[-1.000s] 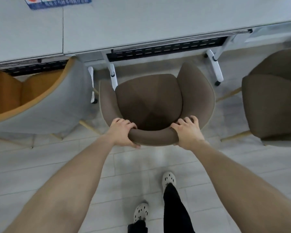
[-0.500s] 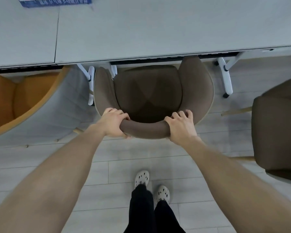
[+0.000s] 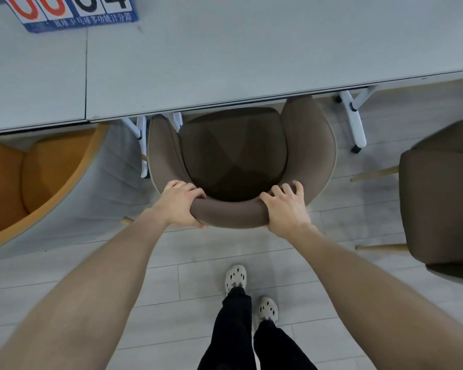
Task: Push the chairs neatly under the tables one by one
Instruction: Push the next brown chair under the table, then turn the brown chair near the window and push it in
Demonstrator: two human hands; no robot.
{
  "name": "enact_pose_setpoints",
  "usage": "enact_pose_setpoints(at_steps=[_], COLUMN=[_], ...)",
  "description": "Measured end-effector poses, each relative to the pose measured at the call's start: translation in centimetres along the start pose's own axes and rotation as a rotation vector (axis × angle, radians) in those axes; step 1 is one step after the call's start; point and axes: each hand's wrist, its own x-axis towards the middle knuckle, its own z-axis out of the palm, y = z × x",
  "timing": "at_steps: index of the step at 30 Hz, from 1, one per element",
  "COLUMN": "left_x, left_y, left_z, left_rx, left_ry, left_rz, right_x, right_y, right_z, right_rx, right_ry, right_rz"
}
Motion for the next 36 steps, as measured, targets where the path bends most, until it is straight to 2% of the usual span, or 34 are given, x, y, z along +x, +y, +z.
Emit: enact_pose_setpoints(at_steps=[3, 7, 12, 16, 19, 25, 31, 36], left_x=[-0.4, -1.0, 0.2, 3.0, 4.8, 8.1, 12.0, 17.6], left_y=[1.5, 7.0, 16.0, 23.8, 31.0, 48.9, 64.1, 74.0], left_z=[-0.6, -1.5, -3.0, -5.6, -7.4, -4.6, -3.9, -5.0], left_rx=[0.036, 0.017, -0.006, 0.078, 0.144, 0.211, 0.278, 0.312], left_ry=[-0.062, -0.155, -0.123, -0.079, -0.057, -0.129, -0.163, -0.128], left_rz=[-0.059, -0.084, -0.074, -0.045, 0.002, 0.115, 0.232, 0.288], right_x=[-0.2, -1.3, -7.1, -14.5, -21.6, -36.3, -47.6, -50.7], right_y=[-0.2, 1.0, 6.7, 15.4, 23.0, 38.1, 51.9, 62.1], right_z=[0.2, 0.5, 0.1, 2.2, 5.0, 9.9, 11.5, 11.8], right_rx=[0.012, 0.049, 0.181, 0.327, 0.378, 0.411, 0.455, 0.422], right_ry=[0.020, 0.040, 0.142, 0.083, 0.033, 0.030, 0.086, 0.124], right_rz=[-0.024, -0.083, -0.053, 0.190, 0.294, 0.490, 0.639, 0.681])
